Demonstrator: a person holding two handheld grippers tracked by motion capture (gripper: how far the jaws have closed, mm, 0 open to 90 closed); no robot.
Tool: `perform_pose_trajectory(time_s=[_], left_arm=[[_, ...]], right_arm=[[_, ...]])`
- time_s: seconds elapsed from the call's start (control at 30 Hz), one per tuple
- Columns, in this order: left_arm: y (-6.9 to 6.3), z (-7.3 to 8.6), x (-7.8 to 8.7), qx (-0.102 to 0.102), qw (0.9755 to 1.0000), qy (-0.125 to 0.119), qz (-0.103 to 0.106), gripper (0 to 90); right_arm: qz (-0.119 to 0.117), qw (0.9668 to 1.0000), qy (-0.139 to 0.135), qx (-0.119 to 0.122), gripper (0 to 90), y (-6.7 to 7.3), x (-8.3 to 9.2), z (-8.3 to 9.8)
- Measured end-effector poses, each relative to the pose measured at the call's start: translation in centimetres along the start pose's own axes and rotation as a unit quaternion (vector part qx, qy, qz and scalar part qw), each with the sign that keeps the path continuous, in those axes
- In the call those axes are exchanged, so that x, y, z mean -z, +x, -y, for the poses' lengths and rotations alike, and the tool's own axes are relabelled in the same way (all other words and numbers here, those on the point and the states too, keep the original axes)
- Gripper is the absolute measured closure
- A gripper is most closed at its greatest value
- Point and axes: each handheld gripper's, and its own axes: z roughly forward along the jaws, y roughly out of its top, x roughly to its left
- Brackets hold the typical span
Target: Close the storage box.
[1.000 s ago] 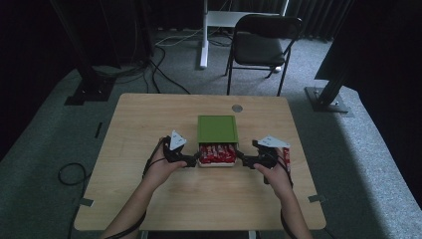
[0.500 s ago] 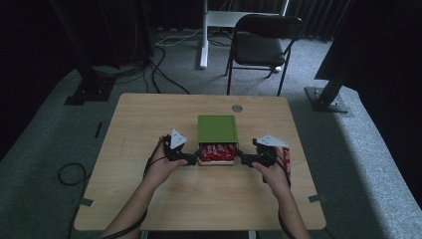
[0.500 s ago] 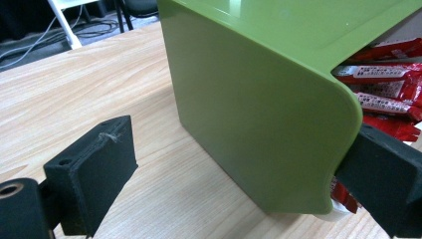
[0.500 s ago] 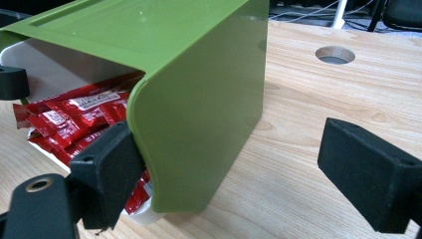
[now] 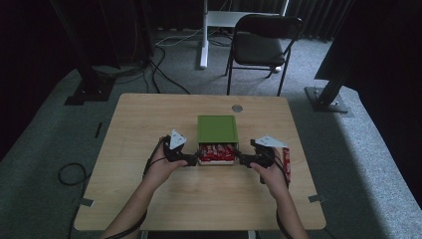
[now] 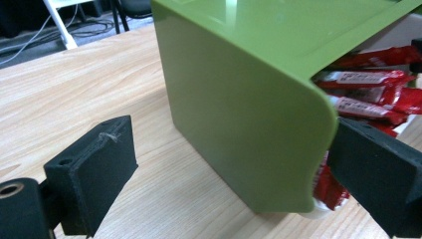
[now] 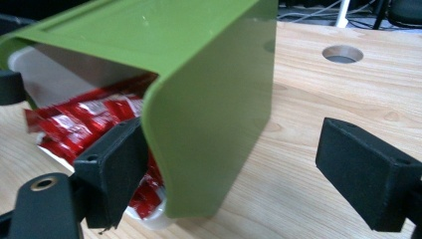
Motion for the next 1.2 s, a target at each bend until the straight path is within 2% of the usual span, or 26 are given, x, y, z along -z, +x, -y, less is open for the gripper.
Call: perform_pose_trajectory(time_s=[0.2,0.4,0.57,0.77,0.93,1.2], left_arm=[[-0.4,0.0,0.8,-0.002,1.0000,-0.008,0.005,5.9],[-0.3,0.6,1.4,-0.003,1.0000,-0.005,-0.004,5.9],[-0.1,1.0,2.2,0.001,1.0000,-0.002,-0.006,5.9],[0.1,1.6,3.1,-0.005,0.9999,0.011,-0.012,5.9],[0.4,1.9,3.7,-0.001,0.9998,0.008,-0.017,5.8],[1.1,3.5,4.2,0.008,0.9995,0.021,-0.022,5.9]], right_arm=[[-0.009,0.9999,-0.011,0.007,11.7,0.4,0.8,-0.3],[-0.012,0.9998,-0.015,0.005,11.4,0.6,1.5,-0.4],[-0.003,0.9997,-0.011,0.023,11.5,0.6,2.0,-0.3],[0.001,0.9999,-0.007,0.015,11.5,0.4,2.2,0.2],[0.003,0.9999,-0.006,0.013,11.5,0.2,2.3,0.5],[0.011,0.9998,0.001,0.016,11.5,0.1,3.0,1.2]])
